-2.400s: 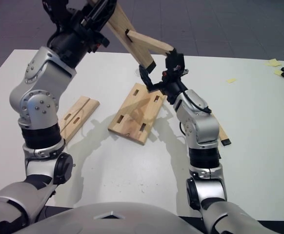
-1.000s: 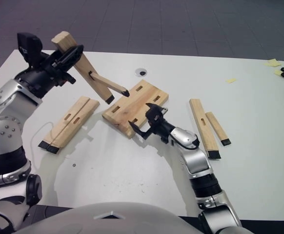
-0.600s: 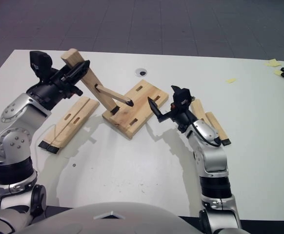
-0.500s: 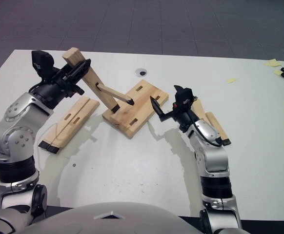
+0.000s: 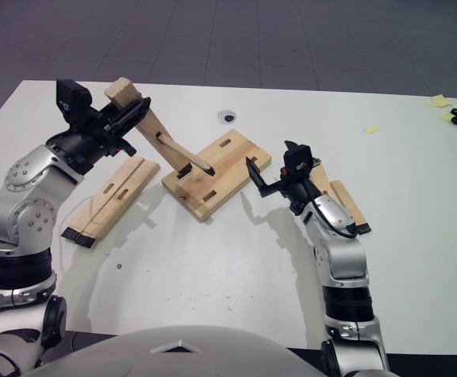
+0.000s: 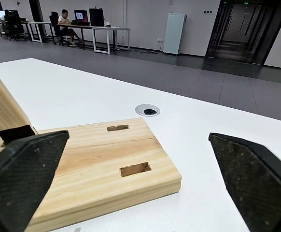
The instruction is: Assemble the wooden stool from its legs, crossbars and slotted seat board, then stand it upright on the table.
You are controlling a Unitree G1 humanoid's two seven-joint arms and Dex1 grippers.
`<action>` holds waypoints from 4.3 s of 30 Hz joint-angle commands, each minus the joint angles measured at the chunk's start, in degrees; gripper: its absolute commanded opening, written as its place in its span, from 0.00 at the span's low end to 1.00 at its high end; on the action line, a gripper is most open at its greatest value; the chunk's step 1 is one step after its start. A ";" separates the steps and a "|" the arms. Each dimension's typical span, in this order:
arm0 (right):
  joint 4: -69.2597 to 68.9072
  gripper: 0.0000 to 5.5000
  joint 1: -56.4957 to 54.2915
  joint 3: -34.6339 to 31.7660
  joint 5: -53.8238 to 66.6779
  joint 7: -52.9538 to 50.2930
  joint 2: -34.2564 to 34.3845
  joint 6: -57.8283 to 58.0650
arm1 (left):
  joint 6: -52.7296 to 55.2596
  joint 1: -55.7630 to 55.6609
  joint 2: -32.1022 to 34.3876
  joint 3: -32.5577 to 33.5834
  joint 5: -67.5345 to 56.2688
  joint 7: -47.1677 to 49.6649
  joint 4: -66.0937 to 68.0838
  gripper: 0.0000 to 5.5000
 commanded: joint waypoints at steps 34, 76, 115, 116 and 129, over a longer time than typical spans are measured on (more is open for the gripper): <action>1.76 0.98 0.15 -0.39 -0.48 -0.22 0.07 0.46 | 0.18 -0.50 5.94 -2.36 1.80 -12.11 4.44 0.19; 1.71 0.98 -0.88 0.23 -4.02 -7.38 3.39 -2.08 | 4.53 6.89 11.93 -22.37 7.82 -4.45 6.14 0.20; 3.10 0.98 -2.27 0.72 -4.70 -9.28 4.22 -2.83 | 12.52 8.45 4.66 -24.49 -5.25 2.36 10.43 0.19; 3.09 0.98 -2.23 0.73 -4.70 -9.26 4.21 -2.83 | 12.08 8.75 4.65 -24.41 -5.34 2.48 9.64 0.19; 3.23 0.98 -2.24 0.35 -5.06 -9.60 5.08 -2.70 | 9.32 4.22 7.09 -29.08 1.08 -2.04 12.41 0.19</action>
